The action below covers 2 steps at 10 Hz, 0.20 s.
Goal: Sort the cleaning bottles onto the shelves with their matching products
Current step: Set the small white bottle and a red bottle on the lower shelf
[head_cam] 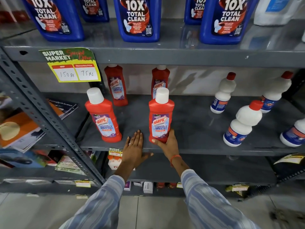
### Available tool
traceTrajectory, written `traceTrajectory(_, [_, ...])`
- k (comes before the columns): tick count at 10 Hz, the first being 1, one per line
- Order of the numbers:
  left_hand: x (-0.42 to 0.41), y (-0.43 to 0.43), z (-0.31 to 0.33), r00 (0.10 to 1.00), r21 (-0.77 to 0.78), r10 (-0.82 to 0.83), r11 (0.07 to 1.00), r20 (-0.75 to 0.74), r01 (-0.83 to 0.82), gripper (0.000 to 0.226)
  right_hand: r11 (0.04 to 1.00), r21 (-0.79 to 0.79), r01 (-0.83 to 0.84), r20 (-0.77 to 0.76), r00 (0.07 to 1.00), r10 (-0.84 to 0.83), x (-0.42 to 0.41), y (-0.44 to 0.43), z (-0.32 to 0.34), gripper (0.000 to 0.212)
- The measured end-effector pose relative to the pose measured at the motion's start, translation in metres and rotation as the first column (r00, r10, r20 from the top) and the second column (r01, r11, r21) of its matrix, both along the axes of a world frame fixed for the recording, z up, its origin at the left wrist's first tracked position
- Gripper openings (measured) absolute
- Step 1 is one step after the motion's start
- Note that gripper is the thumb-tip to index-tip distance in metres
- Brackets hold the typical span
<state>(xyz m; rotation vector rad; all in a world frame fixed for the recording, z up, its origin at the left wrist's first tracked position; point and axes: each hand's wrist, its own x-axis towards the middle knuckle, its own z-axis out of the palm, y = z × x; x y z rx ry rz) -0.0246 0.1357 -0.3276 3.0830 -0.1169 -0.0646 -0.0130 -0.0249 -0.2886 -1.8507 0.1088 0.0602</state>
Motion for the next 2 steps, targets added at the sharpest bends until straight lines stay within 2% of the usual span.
traceTrajectory(1, [-0.015, -0.019, 0.02, 0.996, 0.029, 0.032, 0.999, -0.084, -0.029, 0.097, 0.987, -0.135, -0.082, 0.013, 0.996, 0.085, -0.009, -0.014, 0.011, 0.079])
traceTrajectory(2, [-0.017, -0.034, 0.051, 0.992, 0.022, 0.086, 0.996, -0.091, -0.085, 0.086, 0.912, -0.35, -0.215, -0.069, 0.976, 0.204, -0.011, -0.033, 0.036, 0.08])
